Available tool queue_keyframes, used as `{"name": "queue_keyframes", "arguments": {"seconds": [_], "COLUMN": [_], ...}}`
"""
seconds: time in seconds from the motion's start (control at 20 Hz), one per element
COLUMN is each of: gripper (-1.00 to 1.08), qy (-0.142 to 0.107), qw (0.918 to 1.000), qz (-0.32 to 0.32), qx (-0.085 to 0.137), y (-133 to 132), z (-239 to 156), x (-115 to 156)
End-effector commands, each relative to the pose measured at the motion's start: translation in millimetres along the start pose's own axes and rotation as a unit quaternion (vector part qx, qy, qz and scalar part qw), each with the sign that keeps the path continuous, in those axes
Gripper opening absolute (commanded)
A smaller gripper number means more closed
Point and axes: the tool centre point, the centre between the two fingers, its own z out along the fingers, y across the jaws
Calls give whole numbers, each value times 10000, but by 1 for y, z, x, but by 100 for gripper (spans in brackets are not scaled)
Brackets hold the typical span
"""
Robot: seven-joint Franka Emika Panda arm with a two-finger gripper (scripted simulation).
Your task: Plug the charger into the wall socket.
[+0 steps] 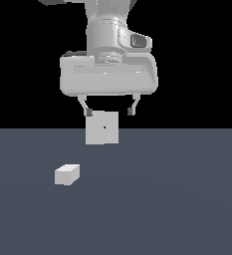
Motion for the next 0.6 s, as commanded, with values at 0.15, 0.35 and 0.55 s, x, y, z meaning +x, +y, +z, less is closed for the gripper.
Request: {"name": "queue_keyframes", "arguments": {"seconds": [0.15,0.35,0.55], "gripper": [100,100,100], "qy": [332,575,819], "qw": [9994,9982,9964], "qz": [79,138,196], "qx": [10,17,23], "y": [-15,-25,-36], "z": [10,19,27], "x": [-12,-20,-27]}}
